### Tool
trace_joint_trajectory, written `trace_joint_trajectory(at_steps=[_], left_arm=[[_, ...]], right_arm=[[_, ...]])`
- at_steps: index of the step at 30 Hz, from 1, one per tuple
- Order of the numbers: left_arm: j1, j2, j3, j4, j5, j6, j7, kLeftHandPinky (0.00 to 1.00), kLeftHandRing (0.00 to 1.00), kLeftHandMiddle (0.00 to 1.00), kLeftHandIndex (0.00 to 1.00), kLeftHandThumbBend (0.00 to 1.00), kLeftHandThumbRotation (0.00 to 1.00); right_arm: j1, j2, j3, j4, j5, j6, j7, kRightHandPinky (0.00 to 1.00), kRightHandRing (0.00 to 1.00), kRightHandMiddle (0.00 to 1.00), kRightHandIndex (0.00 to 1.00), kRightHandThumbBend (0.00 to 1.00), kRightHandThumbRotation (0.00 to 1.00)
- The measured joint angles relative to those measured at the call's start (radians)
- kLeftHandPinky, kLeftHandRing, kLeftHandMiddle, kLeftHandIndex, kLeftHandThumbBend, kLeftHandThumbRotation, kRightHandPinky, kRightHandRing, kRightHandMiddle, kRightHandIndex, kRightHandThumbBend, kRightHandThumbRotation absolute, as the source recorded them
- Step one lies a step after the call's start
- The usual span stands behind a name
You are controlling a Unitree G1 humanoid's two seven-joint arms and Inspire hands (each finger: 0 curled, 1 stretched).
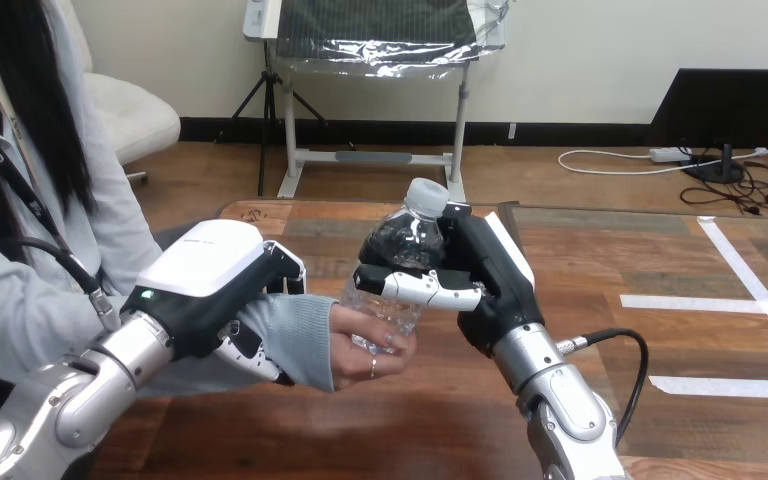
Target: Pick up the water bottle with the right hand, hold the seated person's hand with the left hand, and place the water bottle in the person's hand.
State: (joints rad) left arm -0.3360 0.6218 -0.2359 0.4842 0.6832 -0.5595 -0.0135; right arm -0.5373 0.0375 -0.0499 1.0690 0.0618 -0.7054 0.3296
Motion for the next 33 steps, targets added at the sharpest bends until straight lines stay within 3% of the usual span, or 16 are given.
trace_joint_trajectory(at_steps=[6, 8, 10, 12, 17, 26, 33], left_arm=[[-0.001, 0.0, 0.0, 0.0, 0.001, 0.002, 0.014, 0.35, 0.38, 0.44, 0.49, 0.95, 0.06], [-0.001, 0.0, 0.0, -0.001, 0.001, 0.003, 0.017, 0.4, 0.44, 0.5, 0.54, 0.98, 0.1], [-0.001, 0.0, 0.0, -0.004, 0.001, 0.005, 0.017, 0.41, 0.45, 0.51, 0.56, 0.98, 0.11], [-0.001, 0.0, 0.0, -0.01, 0.001, 0.01, 0.016, 0.48, 0.52, 0.58, 0.63, 0.99, 0.16], [0.0, 0.001, 0.003, -0.047, 0.0, 0.037, 0.003, 0.63, 0.66, 0.69, 0.75, 1.0, 0.23], [0.004, 0.01, 0.01, -0.13, -0.001, 0.073, -0.015, 0.76, 0.8, 0.82, 0.88, 1.0, 0.32], [0.02, 0.01, 0.026, -0.2, -0.006, 0.097, -0.021, 0.8, 0.86, 0.88, 0.92, 1.0, 0.36]], right_arm=[[-0.003, -0.007, 0.012, -0.006, -0.048, 0.01, -0.04, 0.48, 0.56, 0.63, 0.67, 0.98, 0.25], [-0.006, -0.011, 0.017, -0.006, -0.068, 0.013, -0.053, 0.58, 0.67, 0.72, 0.76, 0.99, 0.32], [-0.009, -0.015, 0.023, -0.006, -0.086, 0.016, -0.065, 0.6, 0.69, 0.73, 0.77, 0.99, 0.34], [-0.013, -0.022, 0.032, -0.006, -0.105, 0.017, -0.076, 0.7, 0.79, 0.8, 0.85, 1.0, 0.43], [-0.022, -0.042, 0.053, -0.006, -0.15, 0.021, -0.1, 0.84, 0.9, 0.9, 0.96, 1.0, 0.57], [-0.042, -0.046, 0.059, -0.001, -0.172, 0.025, -0.13, 0.94, 0.98, 0.96, 1.0, 1.0, 0.72], [-0.069, -0.056, 0.059, 0.009, -0.182, 0.028, -0.142, 0.97, 1.0, 0.98, 1.0, 1.0, 0.77]])
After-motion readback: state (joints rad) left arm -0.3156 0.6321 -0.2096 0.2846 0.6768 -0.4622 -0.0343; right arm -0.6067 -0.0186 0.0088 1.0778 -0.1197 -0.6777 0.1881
